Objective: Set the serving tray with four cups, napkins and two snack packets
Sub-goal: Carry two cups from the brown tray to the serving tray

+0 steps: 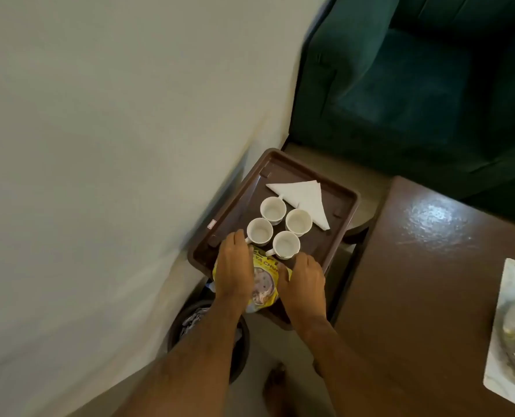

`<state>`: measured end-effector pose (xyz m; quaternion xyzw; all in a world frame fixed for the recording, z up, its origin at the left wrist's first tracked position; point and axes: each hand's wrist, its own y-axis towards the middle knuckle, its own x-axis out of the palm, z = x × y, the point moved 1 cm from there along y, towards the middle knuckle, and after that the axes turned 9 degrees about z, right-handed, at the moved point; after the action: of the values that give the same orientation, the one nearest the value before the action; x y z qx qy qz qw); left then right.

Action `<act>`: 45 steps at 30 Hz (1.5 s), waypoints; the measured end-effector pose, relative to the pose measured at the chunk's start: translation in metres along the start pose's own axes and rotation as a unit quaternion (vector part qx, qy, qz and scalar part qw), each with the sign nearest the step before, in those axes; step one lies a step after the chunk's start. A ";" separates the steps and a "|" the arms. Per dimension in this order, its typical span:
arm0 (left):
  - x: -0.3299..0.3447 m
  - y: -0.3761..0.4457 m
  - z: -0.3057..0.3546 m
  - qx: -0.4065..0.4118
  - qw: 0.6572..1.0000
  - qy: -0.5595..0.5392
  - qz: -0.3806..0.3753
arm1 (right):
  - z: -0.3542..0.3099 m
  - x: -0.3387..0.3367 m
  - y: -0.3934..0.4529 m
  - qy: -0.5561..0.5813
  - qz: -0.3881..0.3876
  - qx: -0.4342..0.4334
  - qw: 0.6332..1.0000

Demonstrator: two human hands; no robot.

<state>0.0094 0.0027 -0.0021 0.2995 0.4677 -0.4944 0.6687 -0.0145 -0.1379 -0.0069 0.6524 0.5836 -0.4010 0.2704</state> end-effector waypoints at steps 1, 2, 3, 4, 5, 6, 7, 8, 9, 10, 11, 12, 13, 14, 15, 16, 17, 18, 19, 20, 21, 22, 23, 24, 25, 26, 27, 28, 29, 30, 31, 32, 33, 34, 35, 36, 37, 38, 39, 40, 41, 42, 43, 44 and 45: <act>0.005 0.005 -0.003 -0.001 1.000 0.005 -0.002 | 0.001 0.005 0.002 0.010 0.003 0.010 1.000; 0.008 0.009 -0.004 -0.005 1.000 0.003 -0.002 | 0.002 0.010 0.006 0.019 0.014 0.023 0.999; 0.013 0.011 -0.007 -0.007 1.000 0.010 0.002 | 0.004 0.015 0.008 0.020 0.019 0.026 0.999; 0.014 0.014 -0.009 -0.008 1.000 0.012 0.006 | 0.002 0.016 0.010 0.017 0.023 0.031 0.999; 0.018 0.016 -0.010 -0.014 1.000 0.009 0.006 | 0.004 0.020 0.013 0.020 0.031 0.032 0.999; 0.022 0.017 -0.011 -0.022 1.000 -0.002 0.014 | 0.005 0.022 0.015 0.023 0.038 0.035 0.998; 0.024 0.017 -0.010 -0.029 0.999 -0.006 0.024 | 0.007 0.024 0.017 0.024 0.048 0.034 0.998; 0.025 0.018 -0.009 -0.037 0.998 -0.007 0.041 | 0.009 0.026 0.019 0.025 0.058 0.034 0.997; 0.026 0.018 -0.008 -0.048 0.998 -0.010 0.045 | 0.010 0.027 0.021 0.028 0.063 0.033 0.997; 0.029 0.019 -0.008 -0.054 0.997 -0.013 0.051 | 0.012 0.028 0.023 0.033 0.067 0.032 0.997; 0.031 0.018 -0.007 -0.053 0.997 -0.014 0.053 | 0.014 0.029 0.025 0.039 0.072 0.030 0.996; 0.033 0.016 -0.005 -0.049 0.997 -0.015 0.053 | 0.015 0.030 0.027 0.043 0.078 0.027 0.996; 0.034 0.015 -0.005 -0.046 0.998 -0.014 0.051 | 0.017 0.030 0.029 0.046 0.086 0.024 0.995; 0.036 0.014 -0.004 -0.042 0.998 -0.017 0.053 | 0.018 0.029 0.032 0.049 0.095 0.021 0.994; 0.036 0.013 -0.004 -0.042 0.997 -0.021 0.055 | 0.018 0.029 0.034 0.052 0.101 0.020 0.993; 0.037 0.013 -0.003 -0.046 0.997 -0.027 0.059 | 0.019 0.029 0.036 0.055 0.105 0.020 0.993; 0.038 0.012 -0.003 -0.050 0.996 -0.032 0.063 | 0.019 0.029 0.037 0.060 0.107 0.021 0.992; 0.038 0.012 -0.002 -0.053 0.996 -0.035 0.064 | 0.019 0.030 0.037 0.067 0.108 0.028 0.992; 0.039 0.011 -0.001 -0.054 0.996 -0.036 0.066 | 0.020 0.031 0.037 0.078 0.110 0.040 0.990; 0.039 0.012 -0.001 -0.054 0.996 -0.037 0.065 | 0.019 0.032 0.035 0.093 0.113 0.058 0.988; 0.039 0.012 0.000 -0.054 0.996 -0.035 0.065 | 0.019 0.034 0.033 0.104 0.119 0.074 0.985; 0.039 0.012 0.000 -0.054 0.996 -0.032 0.063 | 0.018 0.035 0.031 0.111 0.126 0.084 0.982; 0.039 0.013 0.001 -0.057 0.996 -0.029 0.061 | 0.017 0.037 0.028 0.113 0.129 0.086 0.981; 0.039 0.014 0.002 -0.060 0.996 -0.027 0.058 | 0.015 0.039 0.026 0.109 0.128 0.083 0.982; 0.039 0.014 0.002 -0.063 0.996 -0.028 0.058 | 0.013 0.042 0.024 0.103 0.124 0.078 0.984; 0.040 0.014 0.003 -0.066 0.996 -0.029 0.058 | 0.012 0.044 0.024 0.096 0.116 0.075 0.986; 0.040 0.015 0.003 -0.067 0.996 -0.029 0.058 | 0.011 0.046 0.024 0.089 0.108 0.073 0.987; 0.041 0.015 0.003 -0.067 0.996 -0.026 0.055 | 0.011 0.048 0.025 0.083 0.100 0.075 0.989; 0.042 0.014 0.003 -0.064 0.996 -0.021 0.052 | 0.011 0.050 0.026 0.077 0.095 0.079 0.989; 0.043 0.014 0.003 -0.062 0.997 -0.017 0.050 | 0.011 0.051 0.027 0.073 0.090 0.083 0.990; 0.043 0.014 0.003 -0.062 0.997 -0.019 0.051 | 0.011 0.052 0.027 0.071 0.088 0.087 0.990; 0.044 0.013 0.002 -0.065 0.996 -0.026 0.053 | 0.009 0.053 0.026 0.072 0.092 0.088 0.989; 0.044 0.013 0.002 -0.067 0.996 -0.034 0.054 | 0.007 0.053 0.025 0.078 0.102 0.087 0.988; 0.044 0.013 0.001 -0.069 0.995 -0.041 0.055 | 0.005 0.053 0.024 0.086 0.113 0.086 0.986; 0.044 0.012 0.001 -0.071 0.995 -0.045 0.055 | 0.004 0.053 0.022 0.095 0.122 0.086 0.984; 0.044 0.011 0.001 -0.072 0.995 -0.049 0.056 | 0.003 0.053 0.021 0.102 0.128 0.090 0.982; 0.044 0.011 0.001 -0.073 0.994 -0.053 0.058 | 0.003 0.053 0.019 0.108 0.132 0.096 0.981; 0.044 0.010 0.001 -0.073 0.994 -0.055 0.060 | 0.003 0.054 0.019 0.113 0.135 0.102 0.979; 0.045 0.009 0.002 -0.071 0.994 -0.055 0.060 | 0.003 0.054 0.018 0.115 0.136 0.105 0.978; 0.045 0.008 0.002 -0.069 0.994 -0.054 0.061 | 0.003 0.054 0.019 0.118 0.136 0.108 0.978; 0.045 0.007 0.003 -0.067 0.994 -0.054 0.063 | 0.003 0.055 0.020 0.119 0.135 0.110 0.977; 0.045 0.007 0.004 -0.065 0.994 -0.055 0.067 | 0.004 0.055 0.021 0.117 0.136 0.112 0.977; 0.045 0.006 0.005 -0.062 0.994 -0.055 0.073 | 0.005 0.055 0.022 0.113 0.139 0.114 0.977; 0.046 0.005 0.005 -0.059 0.994 -0.055 0.079 | 0.005 0.055 0.022 0.110 0.144 0.116 0.977; 0.047 0.005 0.006 -0.056 0.993 -0.056 0.086 | 0.006 0.056 0.022 0.111 0.150 0.117 0.975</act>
<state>0.0192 -0.0182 -0.0432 0.2723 0.4295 -0.4242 0.7493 0.0059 -0.1160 -0.0597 0.8001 0.4546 -0.3463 0.1826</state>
